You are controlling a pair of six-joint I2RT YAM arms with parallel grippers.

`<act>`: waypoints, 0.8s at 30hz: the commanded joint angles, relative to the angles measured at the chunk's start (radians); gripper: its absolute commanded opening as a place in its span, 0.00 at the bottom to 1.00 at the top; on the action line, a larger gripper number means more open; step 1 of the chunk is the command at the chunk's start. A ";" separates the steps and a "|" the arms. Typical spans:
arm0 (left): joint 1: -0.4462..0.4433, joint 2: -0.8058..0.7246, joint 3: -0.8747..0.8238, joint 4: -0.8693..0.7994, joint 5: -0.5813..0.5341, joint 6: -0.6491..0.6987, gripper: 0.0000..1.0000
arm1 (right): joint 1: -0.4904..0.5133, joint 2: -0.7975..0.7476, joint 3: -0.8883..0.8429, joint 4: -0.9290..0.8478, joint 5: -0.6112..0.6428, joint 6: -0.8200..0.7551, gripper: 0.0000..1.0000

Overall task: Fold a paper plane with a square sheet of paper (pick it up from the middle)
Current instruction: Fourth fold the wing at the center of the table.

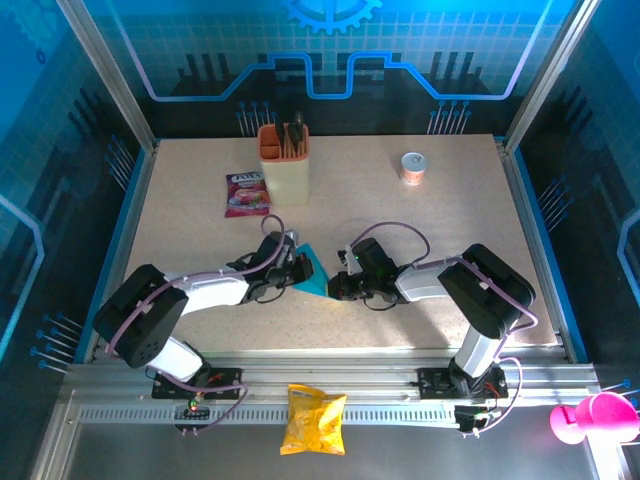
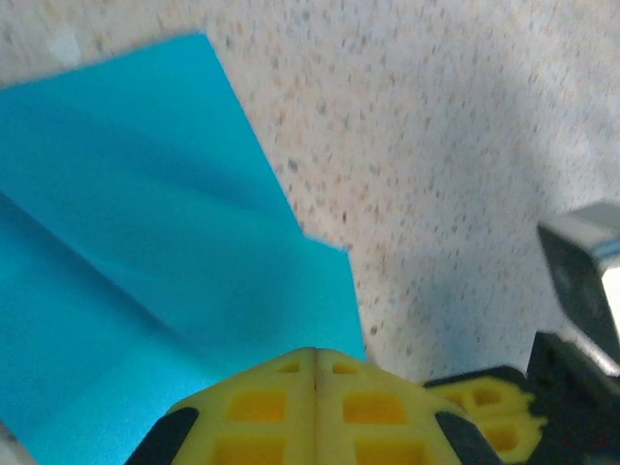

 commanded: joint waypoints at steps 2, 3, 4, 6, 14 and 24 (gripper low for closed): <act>-0.031 0.005 -0.043 0.076 0.024 -0.026 0.04 | -0.011 0.057 -0.033 -0.072 0.020 0.005 0.00; -0.034 0.012 -0.049 0.094 0.028 -0.027 0.04 | -0.012 0.058 -0.033 -0.072 0.019 0.005 0.00; -0.037 0.018 -0.050 0.106 0.032 -0.027 0.04 | -0.011 0.059 -0.033 -0.071 0.017 0.005 0.00; -0.040 0.035 -0.051 0.128 0.037 -0.028 0.03 | -0.011 0.060 -0.033 -0.071 0.018 0.004 0.00; -0.046 0.087 -0.029 0.168 0.051 -0.019 0.03 | -0.012 0.066 -0.028 -0.074 0.015 0.004 0.00; -0.046 0.132 0.015 0.163 0.020 0.009 0.03 | -0.013 0.068 -0.031 -0.073 0.011 0.005 0.00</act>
